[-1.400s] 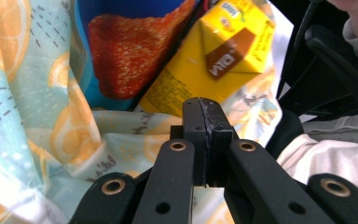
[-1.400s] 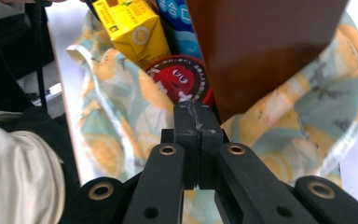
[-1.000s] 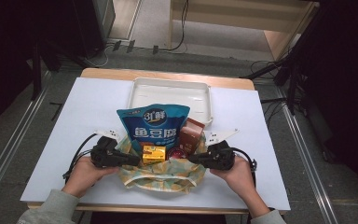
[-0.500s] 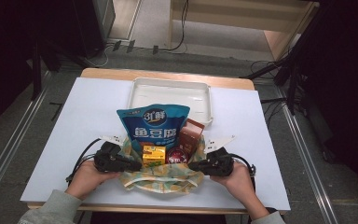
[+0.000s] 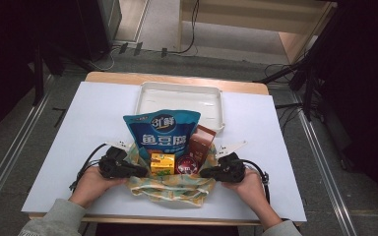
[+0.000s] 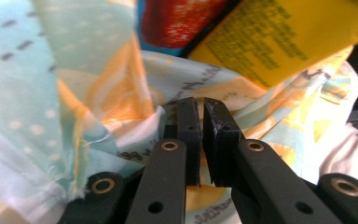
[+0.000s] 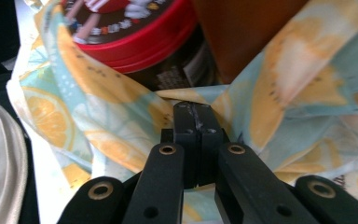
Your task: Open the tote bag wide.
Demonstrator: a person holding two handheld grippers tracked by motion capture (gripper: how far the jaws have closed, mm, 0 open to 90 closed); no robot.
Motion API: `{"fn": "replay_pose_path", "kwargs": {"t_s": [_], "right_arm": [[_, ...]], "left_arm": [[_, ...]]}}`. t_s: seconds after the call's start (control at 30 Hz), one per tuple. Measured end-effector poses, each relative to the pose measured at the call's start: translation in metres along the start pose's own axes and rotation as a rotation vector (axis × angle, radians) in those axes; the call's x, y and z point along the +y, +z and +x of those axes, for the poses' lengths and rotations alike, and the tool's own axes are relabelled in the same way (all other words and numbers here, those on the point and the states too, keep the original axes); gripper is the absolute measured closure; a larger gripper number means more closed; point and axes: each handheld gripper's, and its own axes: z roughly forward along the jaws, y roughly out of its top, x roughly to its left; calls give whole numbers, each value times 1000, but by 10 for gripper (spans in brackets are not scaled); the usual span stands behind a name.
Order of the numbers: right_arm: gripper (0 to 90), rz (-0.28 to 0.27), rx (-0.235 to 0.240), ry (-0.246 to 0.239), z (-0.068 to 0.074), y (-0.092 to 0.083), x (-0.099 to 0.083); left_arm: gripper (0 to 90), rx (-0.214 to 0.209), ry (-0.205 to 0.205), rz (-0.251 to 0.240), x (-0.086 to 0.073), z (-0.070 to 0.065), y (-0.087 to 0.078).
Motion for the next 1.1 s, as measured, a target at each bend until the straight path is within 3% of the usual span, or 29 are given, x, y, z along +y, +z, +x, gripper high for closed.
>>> {"fn": "replay_pose_path", "kwargs": {"t_s": [0.4, 0.57, 0.77, 1.1], "right_arm": [[900, 36, -39, 24, -11, 6, -5], [900, 15, -61, 73, -19, 2, -10], [900, 5, -107, 95, -25, -4, -12], [900, 5, -142, 105, -27, -8, -13]], "left_arm": [[882, 18, -39, -6, -1, 11, -1], [900, 33, -78, -25, -2, 18, -5], [900, 75, -70, -34, -1, 21, -9], [900, 93, -71, -49, 1, 25, -12]]}}
